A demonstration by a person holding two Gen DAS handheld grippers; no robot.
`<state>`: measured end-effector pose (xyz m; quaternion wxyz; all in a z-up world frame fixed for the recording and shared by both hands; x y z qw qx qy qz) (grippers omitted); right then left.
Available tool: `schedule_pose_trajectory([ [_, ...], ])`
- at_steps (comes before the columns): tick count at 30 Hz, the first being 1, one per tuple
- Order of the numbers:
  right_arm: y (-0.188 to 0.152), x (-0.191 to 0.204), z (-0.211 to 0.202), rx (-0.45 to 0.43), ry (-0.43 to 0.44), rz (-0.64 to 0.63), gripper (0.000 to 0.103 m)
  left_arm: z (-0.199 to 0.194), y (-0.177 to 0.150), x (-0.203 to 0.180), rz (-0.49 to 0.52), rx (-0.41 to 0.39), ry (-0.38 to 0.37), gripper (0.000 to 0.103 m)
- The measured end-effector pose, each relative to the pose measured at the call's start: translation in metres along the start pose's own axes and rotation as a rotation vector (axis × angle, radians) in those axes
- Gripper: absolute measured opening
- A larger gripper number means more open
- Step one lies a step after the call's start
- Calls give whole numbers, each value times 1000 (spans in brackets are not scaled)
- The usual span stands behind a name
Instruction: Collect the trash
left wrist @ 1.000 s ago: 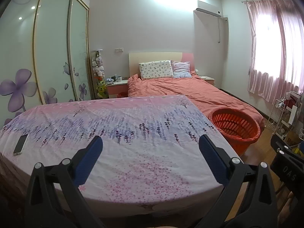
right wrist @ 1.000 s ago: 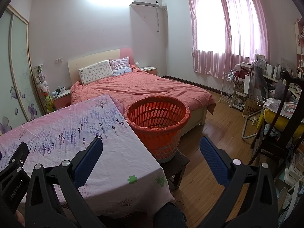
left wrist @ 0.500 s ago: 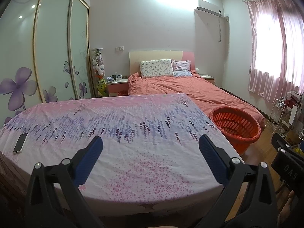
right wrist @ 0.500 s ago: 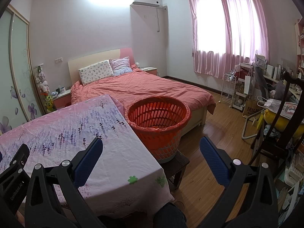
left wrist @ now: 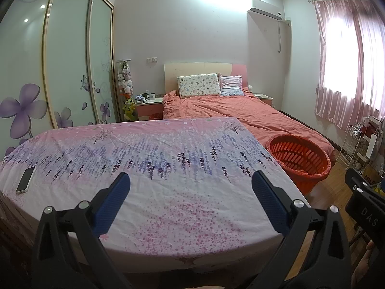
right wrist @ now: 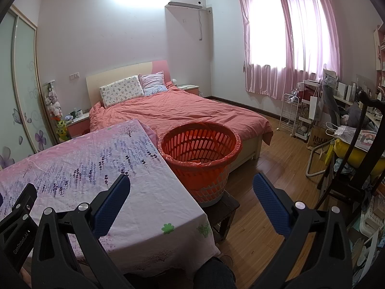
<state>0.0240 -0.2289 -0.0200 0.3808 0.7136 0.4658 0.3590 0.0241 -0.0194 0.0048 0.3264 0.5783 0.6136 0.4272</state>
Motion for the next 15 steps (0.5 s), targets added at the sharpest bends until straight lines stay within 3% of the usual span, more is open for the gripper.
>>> schedule_pose_trajectory([
  [15, 0, 1, 0, 3, 0, 0, 101, 1, 0, 0, -1, 4, -1, 99],
])
Point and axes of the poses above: each gripper's, at about its wrist camera, not at the fingertips, and z roughly the way its jaws point, x to its left, y to its top, the point moved 2 cm from there along z, roughly the way its jaws point, and after that the axes turned 9 degrees about y, right-handed, at the moved point
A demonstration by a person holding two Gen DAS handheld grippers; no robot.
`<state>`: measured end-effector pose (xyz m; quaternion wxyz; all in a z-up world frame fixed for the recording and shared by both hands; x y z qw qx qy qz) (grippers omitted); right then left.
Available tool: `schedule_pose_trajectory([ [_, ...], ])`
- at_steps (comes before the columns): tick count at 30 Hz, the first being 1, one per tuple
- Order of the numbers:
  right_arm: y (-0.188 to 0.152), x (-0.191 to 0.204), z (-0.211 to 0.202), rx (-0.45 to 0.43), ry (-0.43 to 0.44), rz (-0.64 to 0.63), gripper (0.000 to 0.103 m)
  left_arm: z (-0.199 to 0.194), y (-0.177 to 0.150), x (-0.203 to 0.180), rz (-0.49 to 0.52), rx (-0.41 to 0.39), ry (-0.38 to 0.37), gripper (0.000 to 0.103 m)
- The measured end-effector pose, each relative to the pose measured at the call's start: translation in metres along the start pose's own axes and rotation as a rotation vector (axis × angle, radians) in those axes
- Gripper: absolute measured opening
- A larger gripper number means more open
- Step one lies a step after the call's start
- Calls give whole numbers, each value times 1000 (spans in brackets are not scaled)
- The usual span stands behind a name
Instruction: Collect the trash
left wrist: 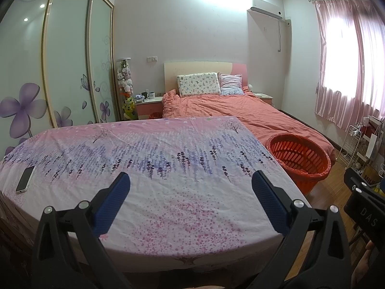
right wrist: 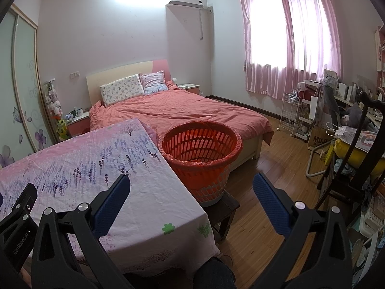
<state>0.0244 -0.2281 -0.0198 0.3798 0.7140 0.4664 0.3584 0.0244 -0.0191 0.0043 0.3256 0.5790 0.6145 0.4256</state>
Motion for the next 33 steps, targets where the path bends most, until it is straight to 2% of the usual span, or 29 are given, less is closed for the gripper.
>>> schedule_pose_trajectory([
  [33, 3, 1, 2, 4, 1, -1, 101, 3, -7, -1, 3, 26, 11, 99],
])
Point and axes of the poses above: each gripper's, at about its wrist camera, not at the fingertips, and z roughly the way its jaws point, x to its left, y to its top, the point moved 2 cm from there along z, roughly the way its jaws point, and after that the axes turned 9 degrees about y, right-handed, at the moved point
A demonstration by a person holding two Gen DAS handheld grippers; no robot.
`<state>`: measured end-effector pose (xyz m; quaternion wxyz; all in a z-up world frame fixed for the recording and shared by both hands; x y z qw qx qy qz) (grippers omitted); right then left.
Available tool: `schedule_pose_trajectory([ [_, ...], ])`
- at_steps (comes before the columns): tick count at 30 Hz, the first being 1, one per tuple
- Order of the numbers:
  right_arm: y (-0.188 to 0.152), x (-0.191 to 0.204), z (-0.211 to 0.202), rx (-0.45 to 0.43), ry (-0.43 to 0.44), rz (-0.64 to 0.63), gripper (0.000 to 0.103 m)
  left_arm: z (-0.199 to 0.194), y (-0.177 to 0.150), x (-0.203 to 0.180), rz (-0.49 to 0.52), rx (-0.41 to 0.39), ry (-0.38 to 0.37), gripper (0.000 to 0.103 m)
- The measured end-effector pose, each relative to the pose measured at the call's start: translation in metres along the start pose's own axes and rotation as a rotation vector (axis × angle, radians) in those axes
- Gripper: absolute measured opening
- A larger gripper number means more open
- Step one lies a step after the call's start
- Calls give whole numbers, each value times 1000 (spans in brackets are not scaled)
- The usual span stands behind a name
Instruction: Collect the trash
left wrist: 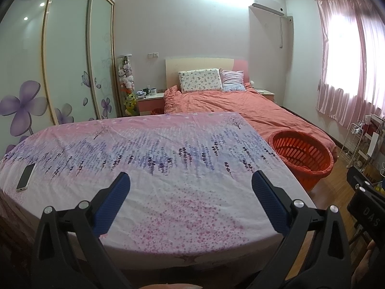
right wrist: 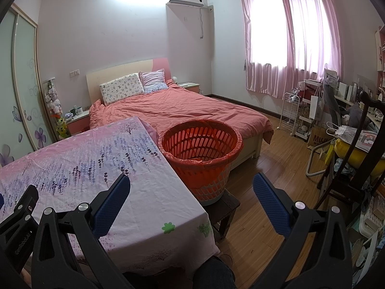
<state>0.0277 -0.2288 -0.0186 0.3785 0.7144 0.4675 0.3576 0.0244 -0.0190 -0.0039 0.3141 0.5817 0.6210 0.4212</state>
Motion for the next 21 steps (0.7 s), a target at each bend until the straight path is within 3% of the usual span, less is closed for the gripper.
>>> schedule_pose_trajectory([
  [21, 0, 1, 1, 1, 1, -1, 101, 0, 1, 1, -1, 5, 2, 99],
])
Point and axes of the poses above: each gripper's, at about its wrist camera, not at the fingertips, and z roughly the way its jaws point, x to its left, y to its top, the point moved 2 cm from there along z, roughly the way its jaws point, and after that the axes turned 9 degrees about y, right-handed, at the moved point
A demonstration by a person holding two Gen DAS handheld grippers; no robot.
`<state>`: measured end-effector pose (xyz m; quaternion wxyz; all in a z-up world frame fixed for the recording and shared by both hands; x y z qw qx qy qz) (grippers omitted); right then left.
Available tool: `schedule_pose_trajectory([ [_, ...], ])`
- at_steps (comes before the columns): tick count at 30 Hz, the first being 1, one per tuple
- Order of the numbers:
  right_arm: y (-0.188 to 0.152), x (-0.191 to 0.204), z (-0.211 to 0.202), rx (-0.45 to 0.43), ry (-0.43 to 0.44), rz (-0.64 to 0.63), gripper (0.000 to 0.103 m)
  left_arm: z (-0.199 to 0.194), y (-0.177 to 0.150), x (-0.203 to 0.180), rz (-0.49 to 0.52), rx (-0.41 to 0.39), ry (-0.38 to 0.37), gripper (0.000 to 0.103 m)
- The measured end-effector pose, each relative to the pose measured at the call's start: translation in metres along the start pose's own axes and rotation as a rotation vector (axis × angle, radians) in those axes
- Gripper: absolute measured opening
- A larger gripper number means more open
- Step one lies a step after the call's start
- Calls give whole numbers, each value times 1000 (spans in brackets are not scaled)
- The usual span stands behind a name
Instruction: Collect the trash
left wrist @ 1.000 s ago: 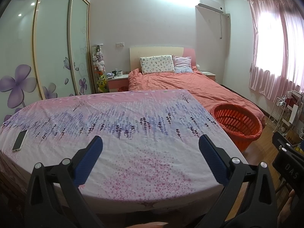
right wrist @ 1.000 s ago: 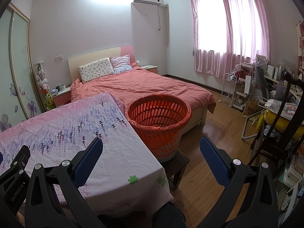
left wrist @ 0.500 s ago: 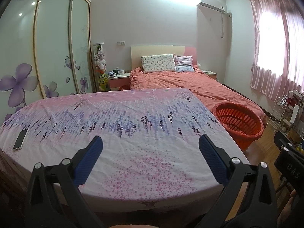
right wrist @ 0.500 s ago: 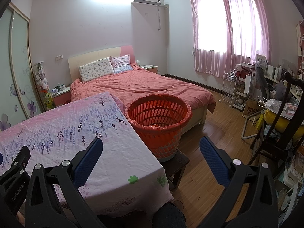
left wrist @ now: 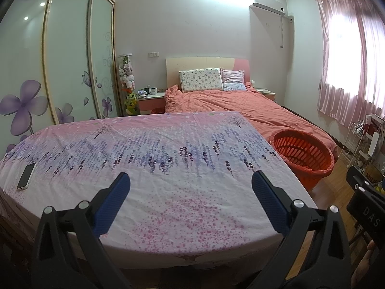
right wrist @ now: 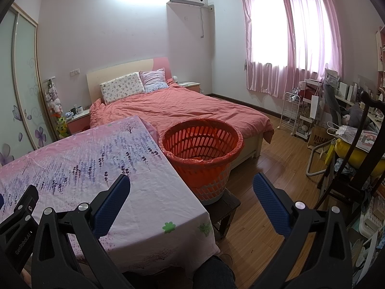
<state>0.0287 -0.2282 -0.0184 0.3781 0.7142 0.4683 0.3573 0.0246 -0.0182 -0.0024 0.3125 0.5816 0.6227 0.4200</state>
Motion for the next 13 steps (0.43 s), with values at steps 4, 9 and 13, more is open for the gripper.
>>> schedule_pose_trajectory([
  [4, 0, 0, 1, 0, 1, -3, 101, 1, 1, 0, 0, 2, 1, 99],
  [9, 0, 0, 2, 0, 1, -3, 101, 1, 0, 1, -3, 8, 2, 99],
  [13, 0, 0, 2, 0, 1, -4, 101, 2, 1, 0, -2, 7, 2, 99],
])
Point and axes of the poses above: each gripper's, at about its wrist camera, not at the fingertips, and z roughly the way its jaws point, x to its left, y to its top, the point moved 2 cm from there along z, roughly the way its jaws point, and after that the axes turned 9 degrees about y, right-handed, at the moved point
